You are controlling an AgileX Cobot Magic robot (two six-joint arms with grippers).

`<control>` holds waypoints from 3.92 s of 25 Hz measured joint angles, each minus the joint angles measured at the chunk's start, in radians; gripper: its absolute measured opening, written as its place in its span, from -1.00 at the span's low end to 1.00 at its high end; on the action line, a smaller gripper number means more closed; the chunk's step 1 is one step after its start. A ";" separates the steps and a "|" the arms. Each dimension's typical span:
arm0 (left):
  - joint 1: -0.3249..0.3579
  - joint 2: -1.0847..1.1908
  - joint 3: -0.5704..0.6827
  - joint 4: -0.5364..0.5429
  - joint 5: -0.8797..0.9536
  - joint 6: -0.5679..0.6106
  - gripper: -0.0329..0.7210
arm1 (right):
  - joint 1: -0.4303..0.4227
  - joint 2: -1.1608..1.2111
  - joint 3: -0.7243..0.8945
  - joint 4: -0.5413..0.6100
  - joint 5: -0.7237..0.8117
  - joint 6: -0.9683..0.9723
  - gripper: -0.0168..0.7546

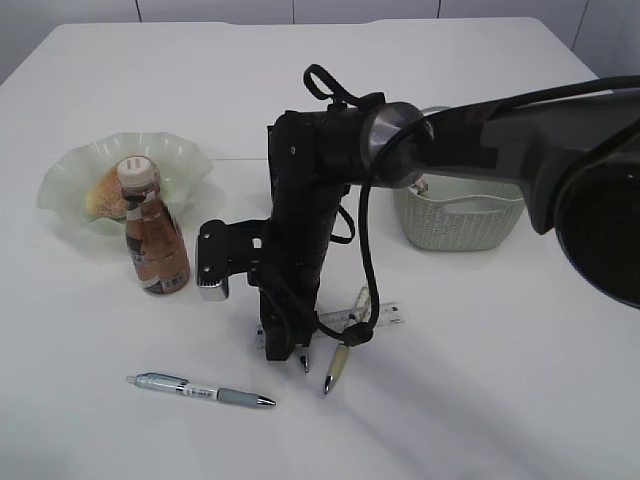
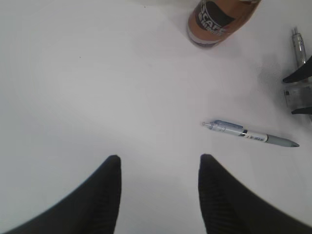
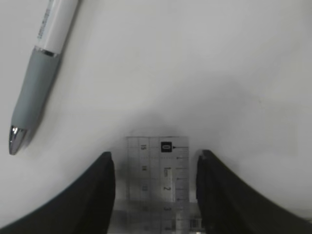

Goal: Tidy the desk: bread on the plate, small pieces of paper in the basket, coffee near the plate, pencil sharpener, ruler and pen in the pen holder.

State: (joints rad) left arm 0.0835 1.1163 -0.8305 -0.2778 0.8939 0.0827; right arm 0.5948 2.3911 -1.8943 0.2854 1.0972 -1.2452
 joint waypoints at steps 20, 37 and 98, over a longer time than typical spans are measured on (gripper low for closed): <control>0.000 0.000 0.000 0.000 -0.015 0.000 0.09 | 0.000 0.000 -0.153 0.021 0.061 0.015 -0.25; 0.000 0.000 0.000 0.000 -0.005 0.000 0.09 | -0.263 -0.121 -0.326 0.302 0.125 0.022 -0.25; 0.000 0.000 0.000 0.000 0.060 0.000 0.09 | -0.388 0.115 -0.338 1.495 -0.353 -0.641 -0.23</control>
State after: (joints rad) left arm 0.0835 1.1163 -0.8305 -0.2778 0.9544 0.0827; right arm 0.2064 2.5057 -2.2324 1.7803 0.7442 -1.8858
